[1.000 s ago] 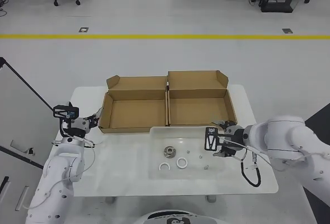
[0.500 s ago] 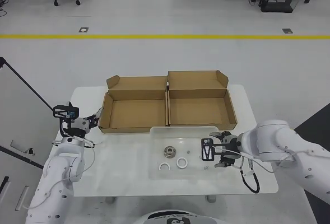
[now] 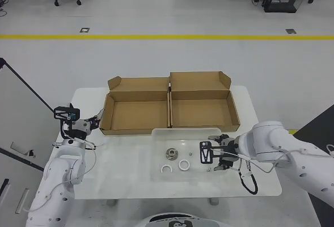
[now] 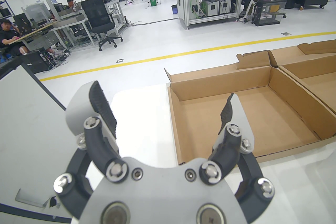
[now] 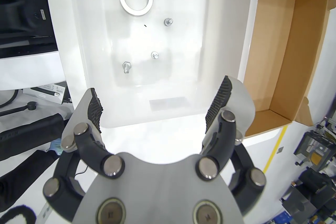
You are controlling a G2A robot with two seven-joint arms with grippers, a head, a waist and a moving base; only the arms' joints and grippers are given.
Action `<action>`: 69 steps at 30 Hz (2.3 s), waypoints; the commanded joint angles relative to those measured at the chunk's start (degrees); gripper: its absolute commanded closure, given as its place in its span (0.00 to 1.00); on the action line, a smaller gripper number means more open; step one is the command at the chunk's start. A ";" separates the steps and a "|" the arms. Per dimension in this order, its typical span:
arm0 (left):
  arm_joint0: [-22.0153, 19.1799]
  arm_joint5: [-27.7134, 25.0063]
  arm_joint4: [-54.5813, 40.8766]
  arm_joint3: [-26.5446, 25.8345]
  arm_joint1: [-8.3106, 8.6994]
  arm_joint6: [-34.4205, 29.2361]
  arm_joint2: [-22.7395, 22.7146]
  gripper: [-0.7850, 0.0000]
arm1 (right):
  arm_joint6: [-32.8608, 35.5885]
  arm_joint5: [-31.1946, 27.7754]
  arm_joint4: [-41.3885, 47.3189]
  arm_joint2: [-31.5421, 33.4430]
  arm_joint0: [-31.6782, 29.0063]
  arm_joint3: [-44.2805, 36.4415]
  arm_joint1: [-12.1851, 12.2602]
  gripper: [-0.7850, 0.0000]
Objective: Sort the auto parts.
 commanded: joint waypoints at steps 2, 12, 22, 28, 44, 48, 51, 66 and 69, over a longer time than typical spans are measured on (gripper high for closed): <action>0.00 0.00 0.00 0.00 0.00 0.00 0.00 0.00 | 0.05 0.01 0.02 0.02 -0.03 -0.01 0.02 0.00; 0.00 0.00 0.00 0.00 0.00 0.00 0.00 0.00 | -0.08 0.25 -0.50 0.19 0.11 -0.30 0.01 0.00; 0.00 0.00 0.00 0.00 0.00 0.00 0.00 0.00 | 2.41 0.95 -2.14 -0.93 1.84 -3.73 0.49 0.00; 0.00 0.00 0.00 0.00 0.00 0.00 0.00 0.00 | 5.88 4.42 -0.63 -7.80 7.58 -2.69 0.20 0.00; 0.00 0.00 0.00 0.00 0.00 0.00 0.00 0.00 | 8.98 7.52 7.48 -23.44 23.49 4.76 -3.81 0.00; 0.00 0.00 0.00 0.00 0.00 0.00 0.00 0.00 | 9.12 7.66 8.30 -26.21 25.88 6.47 -4.67 0.00; 0.00 0.00 0.00 0.00 0.00 0.00 0.00 0.00 | 9.17 7.71 8.87 -28.13 27.27 7.40 -5.14 0.00; 0.00 0.00 0.00 0.00 0.00 0.00 0.00 0.00 | 8.82 7.35 11.98 -36.88 32.98 10.64 -6.55 0.37; 0.00 0.00 0.00 0.00 0.00 0.00 0.00 0.00 | 8.74 7.27 12.34 -36.88 32.52 10.95 -6.73 0.42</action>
